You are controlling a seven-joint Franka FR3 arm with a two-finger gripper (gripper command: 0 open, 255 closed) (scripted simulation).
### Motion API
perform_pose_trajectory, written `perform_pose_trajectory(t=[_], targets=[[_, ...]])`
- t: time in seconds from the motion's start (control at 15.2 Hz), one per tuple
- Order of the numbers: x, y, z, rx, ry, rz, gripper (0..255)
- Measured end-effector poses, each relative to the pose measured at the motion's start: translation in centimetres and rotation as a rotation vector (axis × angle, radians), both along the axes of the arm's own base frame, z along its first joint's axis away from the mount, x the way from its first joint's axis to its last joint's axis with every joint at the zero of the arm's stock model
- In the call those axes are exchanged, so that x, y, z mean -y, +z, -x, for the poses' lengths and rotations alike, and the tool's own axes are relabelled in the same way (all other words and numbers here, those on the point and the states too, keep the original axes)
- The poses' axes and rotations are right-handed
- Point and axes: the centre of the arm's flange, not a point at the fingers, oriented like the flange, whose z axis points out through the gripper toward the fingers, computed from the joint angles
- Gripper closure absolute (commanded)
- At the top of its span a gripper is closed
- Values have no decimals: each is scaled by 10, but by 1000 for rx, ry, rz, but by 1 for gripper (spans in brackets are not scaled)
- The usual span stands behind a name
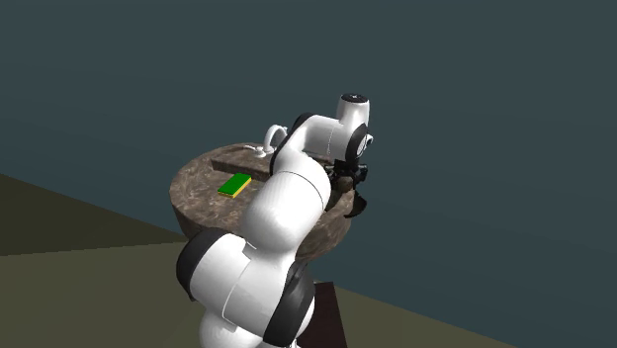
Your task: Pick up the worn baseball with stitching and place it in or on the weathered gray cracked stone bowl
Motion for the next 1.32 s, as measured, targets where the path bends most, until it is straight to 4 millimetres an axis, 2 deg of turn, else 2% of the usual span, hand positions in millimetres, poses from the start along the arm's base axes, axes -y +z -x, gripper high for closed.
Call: perform_pose_trajectory(t=[0.13, 0.2, 0.59, 0.92, 1.32], targets=[[0, 0, 0, 0, 0, 0, 255], [0, -1, 0, 0, 0, 0, 0], [1, -5, -1, -10, -1, -5, 0], [0, 38, 8, -10, -1, -4, 0], [-1, 44, 9, -10, -1, -5, 0]])
